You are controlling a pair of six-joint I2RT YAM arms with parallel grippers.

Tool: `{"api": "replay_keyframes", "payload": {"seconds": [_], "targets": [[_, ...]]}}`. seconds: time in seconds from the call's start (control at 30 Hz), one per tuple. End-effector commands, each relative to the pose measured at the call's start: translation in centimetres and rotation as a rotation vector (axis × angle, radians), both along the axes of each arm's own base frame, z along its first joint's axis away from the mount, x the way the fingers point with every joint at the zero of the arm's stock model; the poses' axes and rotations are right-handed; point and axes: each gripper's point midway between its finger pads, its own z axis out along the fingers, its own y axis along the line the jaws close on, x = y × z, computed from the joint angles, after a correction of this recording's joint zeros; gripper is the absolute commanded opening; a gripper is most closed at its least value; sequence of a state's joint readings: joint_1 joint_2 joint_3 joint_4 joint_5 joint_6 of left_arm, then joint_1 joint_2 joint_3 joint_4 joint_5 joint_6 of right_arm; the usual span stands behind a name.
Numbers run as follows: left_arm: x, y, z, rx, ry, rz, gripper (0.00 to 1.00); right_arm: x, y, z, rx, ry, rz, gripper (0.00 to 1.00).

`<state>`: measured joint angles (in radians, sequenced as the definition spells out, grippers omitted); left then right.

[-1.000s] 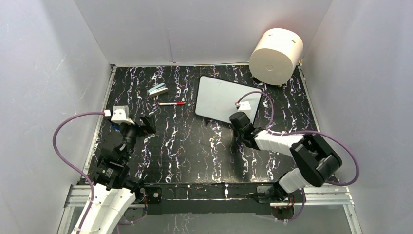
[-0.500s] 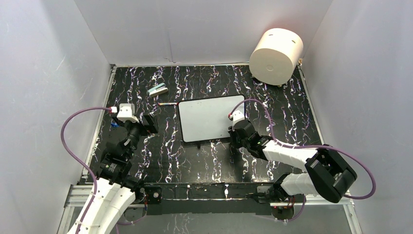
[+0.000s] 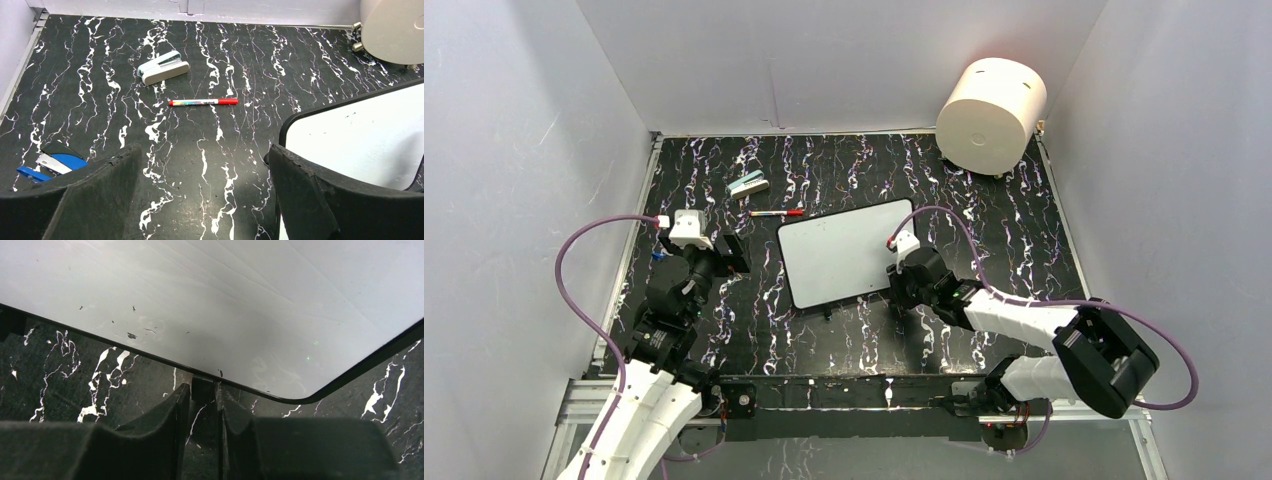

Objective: Write a sentence on the whiteboard
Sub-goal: Move the whiteboard to the center of the board.

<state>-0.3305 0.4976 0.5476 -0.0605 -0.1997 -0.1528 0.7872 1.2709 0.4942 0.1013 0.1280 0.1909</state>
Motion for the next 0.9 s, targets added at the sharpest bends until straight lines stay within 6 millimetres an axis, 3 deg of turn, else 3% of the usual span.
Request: {"api": "replay_keyframes", "payload": {"seconds": [0.0, 0.13, 0.4, 0.5, 0.73, 0.87], "targets": [[0.2, 0.1, 0.1, 0.012, -0.019, 0.006, 0.93, -0.5, -0.2, 0.6, 0.015, -0.004, -0.013, 0.36], [0.2, 0.0, 0.0, 0.013, -0.015, 0.002, 0.93, 0.0, -1.0, 0.8, 0.004, -0.021, -0.070, 0.45], [0.3, 0.2, -0.1, 0.015, -0.010, 0.015, 0.93, 1.0, -2.8, 1.3, -0.023, -0.055, -0.200, 0.48], [0.3, 0.3, -0.2, 0.015, -0.006, 0.019, 0.93, 0.8, -2.4, 1.5, -0.012, -0.050, -0.176, 0.50], [0.5, 0.4, -0.4, 0.017, 0.008, 0.031, 0.93, -0.4, -1.2, 2.2, 0.090, -0.021, -0.145, 0.65], [0.5, 0.4, -0.4, 0.015, 0.008, 0.032, 0.93, -0.1, -1.8, 1.6, 0.083, -0.023, -0.203, 0.69]]}}
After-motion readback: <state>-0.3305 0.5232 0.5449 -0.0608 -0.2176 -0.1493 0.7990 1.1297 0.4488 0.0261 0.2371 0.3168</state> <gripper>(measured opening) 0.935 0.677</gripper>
